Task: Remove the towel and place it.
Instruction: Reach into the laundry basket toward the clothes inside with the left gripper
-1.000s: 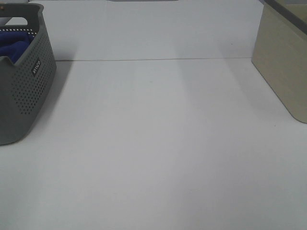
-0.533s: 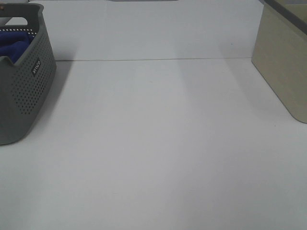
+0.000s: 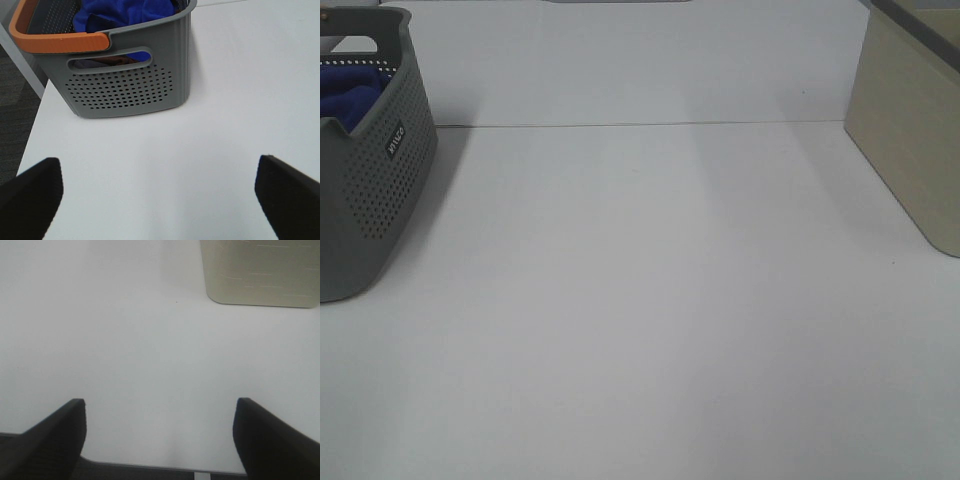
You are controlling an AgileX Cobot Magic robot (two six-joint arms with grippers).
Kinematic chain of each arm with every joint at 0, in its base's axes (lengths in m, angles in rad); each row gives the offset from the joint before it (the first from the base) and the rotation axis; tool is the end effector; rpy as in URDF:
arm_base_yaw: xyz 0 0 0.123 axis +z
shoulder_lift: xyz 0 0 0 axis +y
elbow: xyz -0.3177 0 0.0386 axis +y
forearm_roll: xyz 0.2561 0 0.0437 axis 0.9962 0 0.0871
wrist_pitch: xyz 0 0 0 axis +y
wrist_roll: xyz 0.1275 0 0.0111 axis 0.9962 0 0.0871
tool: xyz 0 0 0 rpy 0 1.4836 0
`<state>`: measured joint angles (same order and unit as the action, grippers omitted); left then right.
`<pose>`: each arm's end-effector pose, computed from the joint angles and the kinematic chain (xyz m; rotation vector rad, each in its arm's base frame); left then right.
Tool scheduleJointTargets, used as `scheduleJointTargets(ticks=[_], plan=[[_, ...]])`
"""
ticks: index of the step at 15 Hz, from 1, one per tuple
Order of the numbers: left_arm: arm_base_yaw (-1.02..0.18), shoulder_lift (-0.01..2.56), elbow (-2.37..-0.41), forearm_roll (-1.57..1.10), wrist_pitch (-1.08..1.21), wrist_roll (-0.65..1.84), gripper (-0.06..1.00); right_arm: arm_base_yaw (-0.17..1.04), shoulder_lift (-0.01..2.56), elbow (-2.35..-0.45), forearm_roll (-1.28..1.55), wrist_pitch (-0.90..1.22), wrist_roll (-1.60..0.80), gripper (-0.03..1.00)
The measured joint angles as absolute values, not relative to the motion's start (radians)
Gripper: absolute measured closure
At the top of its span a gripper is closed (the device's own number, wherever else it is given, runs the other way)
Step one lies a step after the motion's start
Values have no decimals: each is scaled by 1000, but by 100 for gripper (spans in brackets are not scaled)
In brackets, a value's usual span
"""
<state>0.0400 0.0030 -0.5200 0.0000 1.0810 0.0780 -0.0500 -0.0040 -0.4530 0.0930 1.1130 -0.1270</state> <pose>-0.0029 -0.0001 0.2683 0.0389 2.0480 0.0736 0.0008 0.0106 0.2440 -0.0871 2.1339 0.0094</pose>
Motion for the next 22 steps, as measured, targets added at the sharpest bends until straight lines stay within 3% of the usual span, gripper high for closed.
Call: scheduleJointTargets(ticks=[2, 7, 11, 14, 15, 19, 22], plan=[[40, 34, -520, 0, 1082, 78, -4, -50, -4, -453, 93, 1113, -127, 18], [40, 369, -745, 0, 1104, 388, -4, -50, -4, -453, 93, 1113, -127, 18], [40, 801, -1041, 77, 1081, 760, -4, -50, -4, -453, 93, 1113, -127, 18], [40, 1077, -1263, 88, 1096, 887, -4, -50, -4, -453, 93, 1113, -127, 18], [40, 1301, -1451, 90, 1108, 972, -4, -50, -4, -453, 93, 1113, -127, 18], [40, 1667, -1744, 174, 1174, 1043, -5, -50, -4, -453, 93, 1113, -127, 18], [40, 1822, -1801, 255, 1177, 1068, -5, -50, -4, -453, 93, 1113, -127, 18]])
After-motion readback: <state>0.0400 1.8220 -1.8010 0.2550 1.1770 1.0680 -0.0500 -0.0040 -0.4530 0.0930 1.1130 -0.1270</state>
